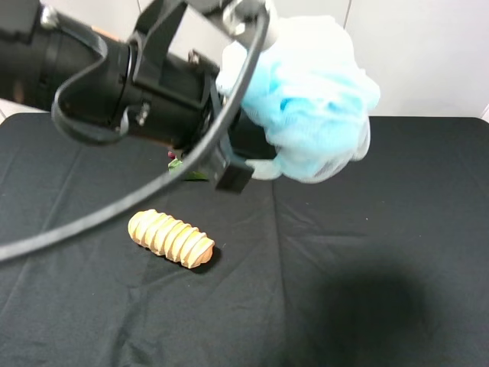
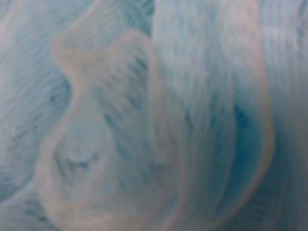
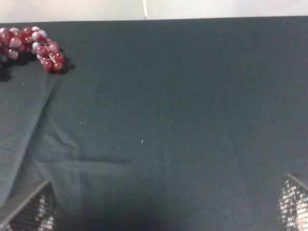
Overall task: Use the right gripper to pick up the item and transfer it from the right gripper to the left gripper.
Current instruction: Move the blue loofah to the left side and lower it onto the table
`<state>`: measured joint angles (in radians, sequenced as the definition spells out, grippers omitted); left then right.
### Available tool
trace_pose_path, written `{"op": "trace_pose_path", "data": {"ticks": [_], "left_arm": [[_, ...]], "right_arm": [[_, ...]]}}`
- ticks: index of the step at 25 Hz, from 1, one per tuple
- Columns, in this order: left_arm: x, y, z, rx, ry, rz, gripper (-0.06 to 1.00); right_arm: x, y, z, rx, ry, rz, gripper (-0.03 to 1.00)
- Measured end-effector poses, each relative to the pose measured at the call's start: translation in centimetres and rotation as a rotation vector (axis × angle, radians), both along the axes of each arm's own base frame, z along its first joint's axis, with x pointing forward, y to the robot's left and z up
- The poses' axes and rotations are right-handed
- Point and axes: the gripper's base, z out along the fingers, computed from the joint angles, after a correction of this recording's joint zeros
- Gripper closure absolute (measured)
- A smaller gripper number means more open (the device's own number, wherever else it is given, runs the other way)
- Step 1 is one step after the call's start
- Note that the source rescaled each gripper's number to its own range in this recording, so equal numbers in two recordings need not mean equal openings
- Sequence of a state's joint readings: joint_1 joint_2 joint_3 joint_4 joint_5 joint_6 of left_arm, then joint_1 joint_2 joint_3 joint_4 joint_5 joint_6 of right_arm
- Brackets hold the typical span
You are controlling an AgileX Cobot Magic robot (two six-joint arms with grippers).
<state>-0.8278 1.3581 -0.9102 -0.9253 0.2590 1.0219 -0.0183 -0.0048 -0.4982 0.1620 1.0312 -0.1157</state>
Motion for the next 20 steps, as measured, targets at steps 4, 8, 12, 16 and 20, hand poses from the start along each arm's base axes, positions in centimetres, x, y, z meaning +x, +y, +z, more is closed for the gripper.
{"op": "trace_pose_path", "data": {"ticks": [4, 8, 12, 16, 20], "left_arm": [[1.6, 0.9, 1.7, -0.004, 0.028, 0.048, 0.93], [3.8, 2.8, 3.4, 0.063, 0.024, 0.138, 0.93], [5.9, 5.7, 4.4, 0.173, 0.042, 0.288, 0.93], [7.6, 9.3, 4.2, 0.264, 0.116, 0.471, 0.93], [9.1, 12.8, 3.2, 0.319, 0.211, 0.606, 0.94]], "right_arm": [[0.0, 0.0, 0.0, 0.000, 0.000, 0.000, -0.03], [0.0, 0.0, 0.0, 0.000, 0.000, 0.000, -0.03], [0.0, 0.0, 0.0, 0.000, 0.000, 0.000, -0.03], [0.0, 0.0, 0.0, 0.000, 0.000, 0.000, -0.03], [0.0, 0.0, 0.0, 0.000, 0.000, 0.000, -0.03]]}}
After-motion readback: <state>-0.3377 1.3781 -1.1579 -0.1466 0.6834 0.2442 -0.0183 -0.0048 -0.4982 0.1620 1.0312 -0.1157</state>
